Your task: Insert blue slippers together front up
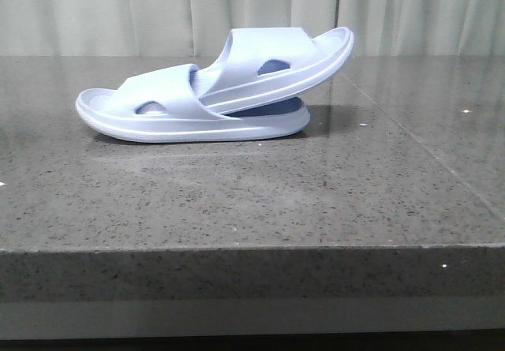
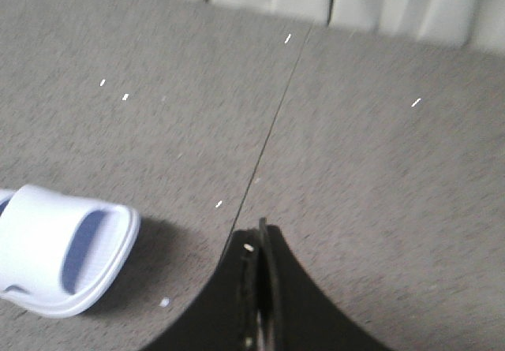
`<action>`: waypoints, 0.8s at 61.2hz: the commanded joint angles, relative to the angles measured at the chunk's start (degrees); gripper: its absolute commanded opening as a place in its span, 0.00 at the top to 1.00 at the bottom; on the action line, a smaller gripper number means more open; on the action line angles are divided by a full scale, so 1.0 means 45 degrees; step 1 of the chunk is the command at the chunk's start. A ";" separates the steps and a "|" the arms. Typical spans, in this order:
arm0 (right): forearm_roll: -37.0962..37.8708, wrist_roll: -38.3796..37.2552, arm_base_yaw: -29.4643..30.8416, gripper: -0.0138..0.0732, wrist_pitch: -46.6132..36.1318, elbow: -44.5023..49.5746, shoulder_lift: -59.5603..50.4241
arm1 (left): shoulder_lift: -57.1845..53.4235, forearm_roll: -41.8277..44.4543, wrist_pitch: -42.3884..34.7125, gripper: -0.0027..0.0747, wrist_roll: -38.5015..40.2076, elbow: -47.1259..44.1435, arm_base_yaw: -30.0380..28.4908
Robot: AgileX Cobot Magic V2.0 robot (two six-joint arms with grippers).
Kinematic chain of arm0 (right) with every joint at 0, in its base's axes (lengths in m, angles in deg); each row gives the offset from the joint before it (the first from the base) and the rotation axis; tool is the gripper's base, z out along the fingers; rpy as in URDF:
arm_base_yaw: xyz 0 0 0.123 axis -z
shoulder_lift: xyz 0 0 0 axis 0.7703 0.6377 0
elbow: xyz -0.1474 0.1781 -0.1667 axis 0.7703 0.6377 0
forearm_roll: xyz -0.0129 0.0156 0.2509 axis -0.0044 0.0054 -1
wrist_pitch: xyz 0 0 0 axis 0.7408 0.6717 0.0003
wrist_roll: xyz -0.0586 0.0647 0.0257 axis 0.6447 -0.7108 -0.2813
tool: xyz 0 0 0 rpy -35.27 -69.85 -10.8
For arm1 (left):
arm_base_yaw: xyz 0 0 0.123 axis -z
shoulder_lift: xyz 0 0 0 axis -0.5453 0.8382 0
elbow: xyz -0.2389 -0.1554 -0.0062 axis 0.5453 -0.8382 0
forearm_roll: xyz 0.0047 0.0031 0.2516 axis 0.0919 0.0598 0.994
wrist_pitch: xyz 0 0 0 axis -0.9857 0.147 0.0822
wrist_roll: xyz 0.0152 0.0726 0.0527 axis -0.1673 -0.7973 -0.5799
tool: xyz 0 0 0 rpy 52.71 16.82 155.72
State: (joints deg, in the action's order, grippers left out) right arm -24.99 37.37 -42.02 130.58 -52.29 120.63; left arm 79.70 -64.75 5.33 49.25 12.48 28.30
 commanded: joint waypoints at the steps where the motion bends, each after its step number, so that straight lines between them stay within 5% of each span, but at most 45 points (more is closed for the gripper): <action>1: 0.0221 0.0451 -0.0193 0.91 -0.2202 0.0769 -0.1523 | -0.1529 -0.0126 -0.1968 0.99 0.0136 -0.0732 0.0052; 20: 0.0208 0.1672 -0.1493 0.91 -0.8105 0.6845 -0.5778 | -0.5832 -0.0096 -0.5516 0.99 -0.0238 -0.5105 0.0052; 49: 0.0220 0.1820 -0.1969 0.91 -1.1412 1.4335 -1.2039 | -1.0370 -0.0096 -0.7080 0.99 -0.0827 -1.0631 0.1456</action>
State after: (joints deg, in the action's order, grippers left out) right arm -23.47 44.76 -50.75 86.12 11.08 68.97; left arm 34.74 -64.41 -21.66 45.88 -34.62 33.92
